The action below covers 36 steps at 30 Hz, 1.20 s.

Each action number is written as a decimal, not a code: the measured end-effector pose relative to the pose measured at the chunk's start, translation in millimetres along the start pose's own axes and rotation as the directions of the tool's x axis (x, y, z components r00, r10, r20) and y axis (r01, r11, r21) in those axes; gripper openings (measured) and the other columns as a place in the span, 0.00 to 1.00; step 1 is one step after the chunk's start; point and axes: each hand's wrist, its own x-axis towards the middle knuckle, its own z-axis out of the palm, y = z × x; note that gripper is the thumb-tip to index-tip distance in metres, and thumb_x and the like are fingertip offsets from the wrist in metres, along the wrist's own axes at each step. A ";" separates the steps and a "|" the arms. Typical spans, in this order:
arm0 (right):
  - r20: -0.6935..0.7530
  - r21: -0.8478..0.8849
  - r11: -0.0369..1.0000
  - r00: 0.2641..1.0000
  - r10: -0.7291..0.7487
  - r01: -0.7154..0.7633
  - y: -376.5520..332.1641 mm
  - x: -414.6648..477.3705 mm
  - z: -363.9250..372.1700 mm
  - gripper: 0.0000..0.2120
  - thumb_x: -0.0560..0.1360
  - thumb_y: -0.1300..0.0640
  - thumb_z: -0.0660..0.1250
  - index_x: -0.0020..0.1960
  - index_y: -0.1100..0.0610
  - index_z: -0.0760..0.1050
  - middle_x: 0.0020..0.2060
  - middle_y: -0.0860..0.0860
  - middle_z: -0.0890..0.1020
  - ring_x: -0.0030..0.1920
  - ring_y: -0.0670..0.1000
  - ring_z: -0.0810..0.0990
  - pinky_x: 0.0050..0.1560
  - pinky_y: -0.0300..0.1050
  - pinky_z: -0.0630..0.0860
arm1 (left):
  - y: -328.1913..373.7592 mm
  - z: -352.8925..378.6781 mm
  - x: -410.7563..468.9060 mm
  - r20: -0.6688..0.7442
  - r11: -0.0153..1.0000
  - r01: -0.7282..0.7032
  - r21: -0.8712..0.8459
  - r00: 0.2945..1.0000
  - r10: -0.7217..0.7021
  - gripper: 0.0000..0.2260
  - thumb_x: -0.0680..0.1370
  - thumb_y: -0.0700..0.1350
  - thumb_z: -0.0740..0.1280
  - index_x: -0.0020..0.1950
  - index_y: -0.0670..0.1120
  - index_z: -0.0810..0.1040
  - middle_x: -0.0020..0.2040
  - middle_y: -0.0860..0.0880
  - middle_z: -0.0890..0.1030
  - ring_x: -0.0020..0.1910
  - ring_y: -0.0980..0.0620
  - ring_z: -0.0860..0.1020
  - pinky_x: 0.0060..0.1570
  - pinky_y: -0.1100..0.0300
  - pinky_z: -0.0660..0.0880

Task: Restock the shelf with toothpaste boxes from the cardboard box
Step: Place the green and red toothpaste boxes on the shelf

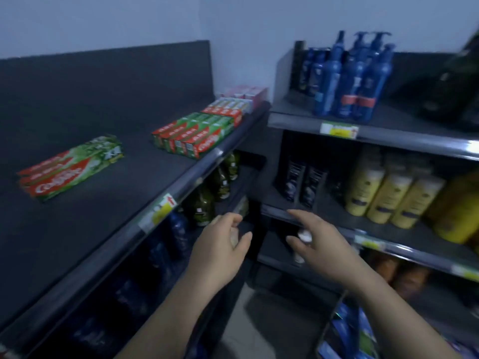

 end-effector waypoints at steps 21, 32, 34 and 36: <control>-0.051 0.140 0.542 0.540 0.840 -0.829 273.4 -333.7 -35.3 0.22 0.75 0.58 0.68 0.68 0.57 0.73 0.64 0.54 0.78 0.63 0.54 0.76 0.57 0.39 0.67 | 135.0 318.8 -116.8 0.729 0.989 0.135 -0.060 0.683 -0.049 0.06 0.75 0.45 0.70 0.50 0.46 0.77 0.46 0.48 0.81 0.46 0.50 0.79 0.49 0.61 0.74; 0.059 0.340 0.301 0.340 0.939 -0.891 347.7 -372.4 21.3 0.17 0.75 0.53 0.69 0.61 0.59 0.76 0.55 0.54 0.81 0.53 0.54 0.78 0.47 0.41 0.71 | 148.9 417.6 -126.0 0.806 0.986 0.164 0.024 0.580 -0.116 0.13 0.78 0.44 0.67 0.61 0.43 0.76 0.56 0.47 0.79 0.51 0.52 0.76 0.49 0.62 0.69; 0.088 0.357 0.284 0.335 0.938 -0.890 355.9 -370.9 39.0 0.18 0.73 0.50 0.70 0.58 0.60 0.77 0.49 0.52 0.81 0.45 0.51 0.76 0.43 0.41 0.68 | 147.4 432.1 -120.3 0.807 0.986 0.166 0.031 0.578 -0.122 0.13 0.78 0.45 0.67 0.62 0.43 0.75 0.59 0.47 0.79 0.52 0.52 0.75 0.51 0.61 0.69; 0.115 0.381 0.257 0.321 0.940 -0.888 361.2 -369.6 55.3 0.22 0.73 0.47 0.70 0.61 0.60 0.76 0.53 0.54 0.81 0.46 0.50 0.75 0.43 0.39 0.66 | 145.2 445.8 -114.7 0.810 0.986 0.166 0.035 0.573 -0.125 0.14 0.79 0.45 0.66 0.63 0.43 0.75 0.60 0.47 0.78 0.52 0.52 0.75 0.52 0.60 0.69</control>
